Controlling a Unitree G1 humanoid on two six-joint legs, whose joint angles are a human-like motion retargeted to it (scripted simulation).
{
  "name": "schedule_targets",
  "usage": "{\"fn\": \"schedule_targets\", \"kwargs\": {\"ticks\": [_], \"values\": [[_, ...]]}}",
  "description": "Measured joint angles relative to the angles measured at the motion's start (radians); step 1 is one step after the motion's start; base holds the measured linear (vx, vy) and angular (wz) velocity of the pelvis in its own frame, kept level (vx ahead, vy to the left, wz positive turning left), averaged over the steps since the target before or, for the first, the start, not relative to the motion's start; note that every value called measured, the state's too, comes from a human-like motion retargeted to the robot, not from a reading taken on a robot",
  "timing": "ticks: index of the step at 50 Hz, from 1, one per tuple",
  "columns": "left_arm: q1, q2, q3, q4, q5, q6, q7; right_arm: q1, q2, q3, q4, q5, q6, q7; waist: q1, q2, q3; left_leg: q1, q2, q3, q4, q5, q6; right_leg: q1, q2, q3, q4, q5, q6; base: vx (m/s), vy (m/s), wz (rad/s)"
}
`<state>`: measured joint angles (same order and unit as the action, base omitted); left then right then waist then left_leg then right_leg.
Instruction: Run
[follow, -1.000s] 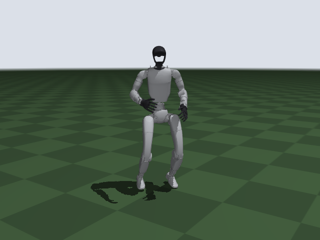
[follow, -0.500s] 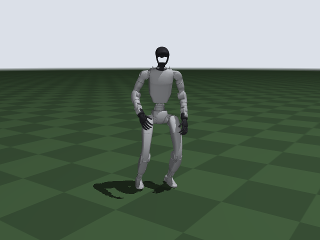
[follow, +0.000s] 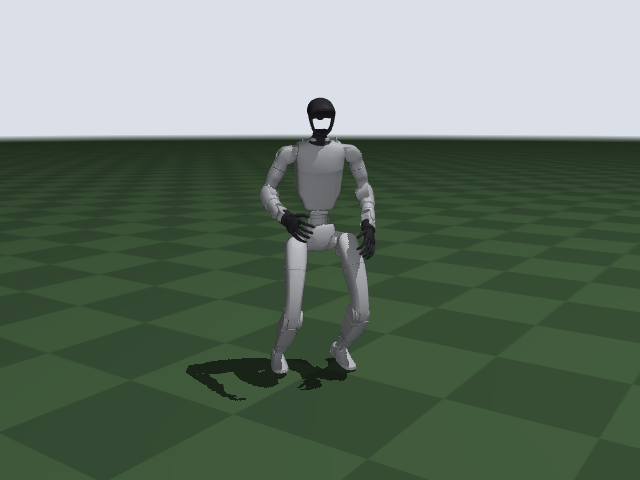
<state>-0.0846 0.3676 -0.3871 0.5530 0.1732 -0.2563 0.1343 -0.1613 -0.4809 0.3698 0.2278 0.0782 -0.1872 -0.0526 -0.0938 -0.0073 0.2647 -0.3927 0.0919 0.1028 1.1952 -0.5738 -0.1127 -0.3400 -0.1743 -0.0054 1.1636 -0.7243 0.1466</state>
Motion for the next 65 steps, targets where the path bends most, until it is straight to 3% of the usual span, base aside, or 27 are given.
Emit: {"fn": "schedule_targets", "kwargs": {"ticks": [3,10,13,17,21,25,27,30,34,37,42,48,51,55,58,60,65], "values": [[-0.015,0.01,0.01,-0.078,-0.032,-0.022,0.039,-0.017,0.006,-0.042,-0.114,0.043,-0.022,-0.05,0.013,0.004,-0.016,0.006,-0.021,-0.022,-0.043,0.047,-0.017,0.004,-0.004,-0.007,-0.025,0.039,-0.005,0.05,-0.06,0.12],[-0.034,0.01,0.058,-0.225,-0.048,-0.046,0.16,-0.033,0.023,-0.07,-0.263,0.114,-0.069,-0.152,0.005,-0.009,-0.061,0.054,-0.066,-0.036,-0.25,0.445,-0.11,0.049,-0.017,-0.023,-0.168,0.4,0.063,0.01,-0.04,0.32],[-0.048,0.003,0.084,-0.268,-0.06,-0.051,0.211,-0.042,0.013,-0.074,-0.293,0.102,-0.078,-0.177,-0.001,-0.011,-0.058,0.054,-0.082,-0.038,-0.245,0.483,-0.121,0.053,-0.018,-0.02,-0.161,0.455,0.077,-0.04,-0.01,0.34],[-0.065,-0.011,0.119,-0.314,-0.076,-0.047,0.269,-0.051,0.004,-0.088,-0.324,0.074,-0.08,-0.198,-0.005,-0.013,-0.041,0.054,-0.088,-0.04,-0.184,0.441,-0.106,0.065,-0.014,-0.021,-0.128,0.422,0.067,-0.04,0.0,0.29],[-0.074,-0.018,0.151,-0.352,-0.092,-0.049,0.32,-0.056,0.003,-0.116,-0.358,0.048,-0.08,-0.222,-0.013,-0.014,-0.021,0.064,-0.085,-0.031,-0.105,0.323,-0.071,0.08,-0.015,-0.021,-0.075,0.304,0.045,-0.03,-0.01,0.27],[-0.084,-0.018,0.176,-0.379,-0.106,-0.059,0.379,-0.064,0.012,-0.15,-0.383,0.031,-0.083,-0.267,-0.02,-0.009,0.009,0.077,-0.061,-0.013,-0.032,0.151,-0.024,0.09,-0.026,-0.037,-0.011,0.114,-0.001,-0.02,-0.02,0.14],[-0.1,-0.021,0.177,-0.369,-0.1,-0.072,0.404,-0.073,0.026,-0.161,-0.373,0.033,-0.085,-0.299,-0.016,0.001,0.027,0.079,-0.049,-0.008,-0.028,0.117,-0.026,0.092,-0.026,-0.048,-0.008,0.085,-0.014,0.0,0.0,0.0],[-0.098,-0.037,0.161,-0.346,-0.11,-0.083,0.408,-0.069,0.05,-0.142,-0.332,0.043,-0.092,-0.316,-0.008,0.012,0.028,0.078,-0.047,-0.011,-0.068,0.163,-0.04,0.091,-0.019,-0.059,-0.051,0.134,-0.013,0.0,0.0,0.0],[-0.061,-0.046,0.128,-0.322,-0.111,-0.088,0.386,-0.058,0.061,-0.08,-0.274,0.058,-0.094,-0.293,-0.017,0.015,0.015,0.059,-0.065,-0.019,-0.125,0.306,-0.071,0.066,0.015,-0.024,-0.101,0.34,0.068,-0.02,0.0,0.07],[-0.033,-0.042,0.109,-0.314,-0.123,-0.087,0.367,-0.053,0.054,-0.046,-0.253,0.049,-0.096,-0.272,-0.016,0.016,0.01,0.032,-0.078,-0.029,-0.12,0.347,-0.08,0.031,0.028,-0.007,-0.086,0.4,0.101,-0.04,0.01,0.05],[0.02,-0.022,0.086,-0.322,-0.151,-0.085,0.348,-0.042,0.045,-0.017,-0.277,0.017,-0.098,-0.24,-0.003,0.008,0.003,0.005,-0.079,-0.021,-0.045,0.243,-0.04,-0.014,0.008,-0.002,-0.002,0.274,0.075,0.0,0.0,0.0],[0.046,-0.017,0.081,-0.288,-0.145,-0.09,0.389,-0.036,0.042,-0.033,-0.285,-0.055,-0.084,-0.275,0.006,0.004,0.018,-0.005,-0.056,-0.002,0.055,-0.01,0.031,-0.039,-0.011,-0.008,0.108,0.016,0.013,0.0,0.0,0.0],[0.044,-0.039,0.071,-0.251,-0.167,-0.102,0.386,-0.03,0.048,-0.029,-0.255,-0.052,-0.083,-0.293,0.014,0.013,0.017,0.013,-0.055,-0.003,-0.001,0.025,0.018,-0.023,-0.009,-0.023,0.057,0.056,0.002,0.0,0.0,0.0],[0.06,-0.064,0.062,-0.244,-0.191,-0.108,0.376,-0.019,0.051,-0.001,-0.232,-0.02,-0.09,-0.295,0.001,0.016,-0.001,0.043,-0.051,0.007,-0.114,0.197,-0.019,0.007,0.019,-0.018,-0.059,0.259,0.051,-0.03,-0.03,0.32],[0.065,-0.067,0.067,-0.259,-0.204,-0.11,0.376,-0.026,0.042,0.023,-0.238,-0.004,-0.096,-0.287,-0.011,0.02,-0.008,0.052,-0.05,0.01,-0.162,0.283,-0.043,0.008,0.023,-0.027,-0.091,0.343,0.066,-0.04,-0.02,0.27],[0.065,-0.063,0.071,-0.273,-0.218,-0.106,0.37,-0.03,0.033,0.032,-0.249,-0.002,-0.102,-0.276,-0.014,0.02,-0.011,0.056,-0.047,0.014,-0.175,0.302,-0.041,0.009,0.023,-0.034,-0.094,0.362,0.065,-0.04,-0.01,0.21],[0.047,-0.03,0.089,-0.321,-0.225,-0.103,0.374,-0.062,0.001,0.035,-0.309,-0.018,-0.103,-0.254,-0.019,0.01,-0.017,0.086,-0.044,0.034,-0.191,0.216,-0.001,0.018,0.011,-0.045,-0.08,0.268,0.029,-0.02,-0.02,0.22]]}}
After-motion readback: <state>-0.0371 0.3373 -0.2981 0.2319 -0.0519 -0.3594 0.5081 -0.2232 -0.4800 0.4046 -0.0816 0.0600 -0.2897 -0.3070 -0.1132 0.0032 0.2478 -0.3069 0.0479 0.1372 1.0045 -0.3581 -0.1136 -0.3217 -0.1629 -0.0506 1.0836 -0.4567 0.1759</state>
